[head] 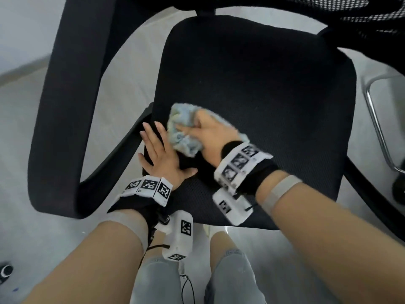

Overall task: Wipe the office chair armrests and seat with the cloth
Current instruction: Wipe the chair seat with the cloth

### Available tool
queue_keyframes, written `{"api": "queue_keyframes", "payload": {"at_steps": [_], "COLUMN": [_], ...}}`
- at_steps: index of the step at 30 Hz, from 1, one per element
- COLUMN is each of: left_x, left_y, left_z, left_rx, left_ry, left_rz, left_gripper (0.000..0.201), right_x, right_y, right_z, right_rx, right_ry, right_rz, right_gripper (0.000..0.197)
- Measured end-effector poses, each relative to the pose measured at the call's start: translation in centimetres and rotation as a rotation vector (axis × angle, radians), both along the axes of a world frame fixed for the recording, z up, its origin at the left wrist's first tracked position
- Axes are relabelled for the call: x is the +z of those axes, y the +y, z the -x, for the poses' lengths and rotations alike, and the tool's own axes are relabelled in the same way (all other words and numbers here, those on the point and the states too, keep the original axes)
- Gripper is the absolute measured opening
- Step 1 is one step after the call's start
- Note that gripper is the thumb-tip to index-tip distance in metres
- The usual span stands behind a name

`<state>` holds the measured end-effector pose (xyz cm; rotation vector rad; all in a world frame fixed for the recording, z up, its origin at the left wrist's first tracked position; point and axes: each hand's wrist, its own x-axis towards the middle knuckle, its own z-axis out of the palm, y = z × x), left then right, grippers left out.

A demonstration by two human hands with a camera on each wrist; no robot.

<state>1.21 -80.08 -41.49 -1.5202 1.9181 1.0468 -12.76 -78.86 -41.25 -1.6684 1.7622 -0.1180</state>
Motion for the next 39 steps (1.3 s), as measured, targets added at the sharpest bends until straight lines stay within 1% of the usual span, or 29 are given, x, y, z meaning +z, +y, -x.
{"api": "queue_keyframes", "payload": {"at_steps": [1,2,3,4,5,6,7,8,9,10,11,12,14,15,16,17,18,19,20,22,23,25,28,30,33,35,36,38,39], "left_x": [0.1,0.0,-0.2,-0.3,-0.3,-0.3,-0.4,-0.6,-0.7,-0.7,-0.7,-0.7,-0.7,-0.8,-0.8,-0.8,-0.8,-0.8,-0.8,-0.7,-0.7,-0.6,-0.3,-0.1,0.8,1.6,2.2,3.3,4.0], "left_y": [-0.1,-0.1,-0.1,0.0,0.0,0.1,0.1,0.2,0.2,0.3,0.4,0.4,0.6,0.7,0.8,0.8,0.8,0.6,0.5,0.3,0.3,0.2,0.1,0.4,1.5,2.2,2.4,2.8,2.9], "left_z": [-0.1,-0.4,-0.5,-0.4,-0.3,-0.2,-0.1,-0.2,-0.3,-0.3,-0.3,-0.4,-0.4,-0.4,-0.4,-0.4,-0.4,-0.4,-0.4,-0.3,-0.2,0.1,0.5,0.4,0.1,-0.3,-0.4,-0.9,-1.0], "left_rx": [-0.019,-0.036,-0.057,-0.056,-0.05,-0.05,-0.059,-0.058,-0.055,-0.054,-0.054,-0.047,-0.029,-0.034,-0.035,-0.037,-0.042,-0.047,-0.051,-0.056,-0.057,-0.059,-0.06,-0.059,-0.06,-0.047,-0.042,-0.059,-0.065], "left_ry": [0.011,0.01,0.013,0.018,0.017,0.013,0.006,0.002,0.002,0.006,0.009,0.011,0.014,0.012,0.013,0.014,0.014,0.013,0.008,-0.006,-0.013,-0.031,-0.067,-0.083,-0.093,-0.11,-0.121,-0.144,-0.138], "left_rz": [0.015,0.031,0.037,0.045,0.04,0.047,0.059,0.067,0.068,0.079,0.093,0.103,0.12,0.136,0.144,0.142,0.137,0.134,0.128,0.114,0.108,0.101,0.128,0.158,0.215,0.206,0.17,0.058,-0.011], "left_gripper": [0.13,0.13,0.13,0.13,0.13,0.13,0.131,0.132,0.132,0.133,0.134,0.135,0.136,0.135,0.135,0.134,0.134,0.134,0.133,0.131,0.13,0.128,0.126,0.122,0.111,0.104,0.102,0.1,0.099], "right_x": [-0.9,-0.7,0.9,1.0,1.4,1.2,0.9,0.5,0.1,-0.8,-0.6,-0.4,-0.7,-0.4,-0.8,-0.8,-0.6,-1.1,-0.9,0.3,0.5,1.5,1.7,1.5,1.9,2.8,3.2,3.8,4.0], "right_y": [0.6,1.4,1.7,2.6,3.1,3.2,3.4,3.3,3.0,2.4,1.7,1.3,1.1,1.0,0.6,0.3,0.2,0.3,0.3,1.1,2.4,5.5,10.0,12.1,14.2,14.5,14.7,15.5,16.0], "right_z": [1.7,3.8,6.6,8.3,9.1,9.9,9.8,9.2,7.6,5.9,3.7,1.3,-0.1,0.2,1.0,2.5,4.3,6.3,8.2,11.4,12.9,14.6,13.4,11.0,6.5,3.5,2.2,-0.2,-0.9], "right_rx": [-0.016,-0.263,-0.598,-0.717,-0.782,-0.892,-0.971,-0.973,-0.919,-0.76,-0.54,-0.405,-0.211,-0.193,-0.18,-0.34,-0.526,-0.78,-0.889,-0.965,-0.988,-1.126,-1.16,-1.188,-1.219,-1.271,-1.231,-0.91,-0.797], "right_ry": [-0.111,-0.322,-0.409,-0.149,0.052,0.218,0.198,0.074,-0.017,-0.033,-0.046,-0.091,-0.034,-0.043,-0.031,-0.069,-0.046,-0.079,-0.01,0.084,0.142,0.15,0.266,0.269,0.192,0.083,0.048,0.056,0.034], "right_rz": [0.135,0.202,0.17,0.089,-0.067,-0.13,-0.094,0.069,0.145,0.203,0.126,-0.021,-0.103,-0.106,-0.085,-0.004,0.038,0.052,0.088,0.039,0.016,0.005,-0.04,-0.089,-0.17,-0.205,-0.244,-0.377,-0.419], "right_gripper": [0.044,0.032,0.021,0.017,0.021,0.027,0.026,0.019,0.018,0.028,0.036,0.041,0.049,0.049,0.041,0.03,0.021,0.02,0.025,0.034,0.034,0.036,0.037,0.034,0.034,0.017,0.018,0.039,0.045]}}
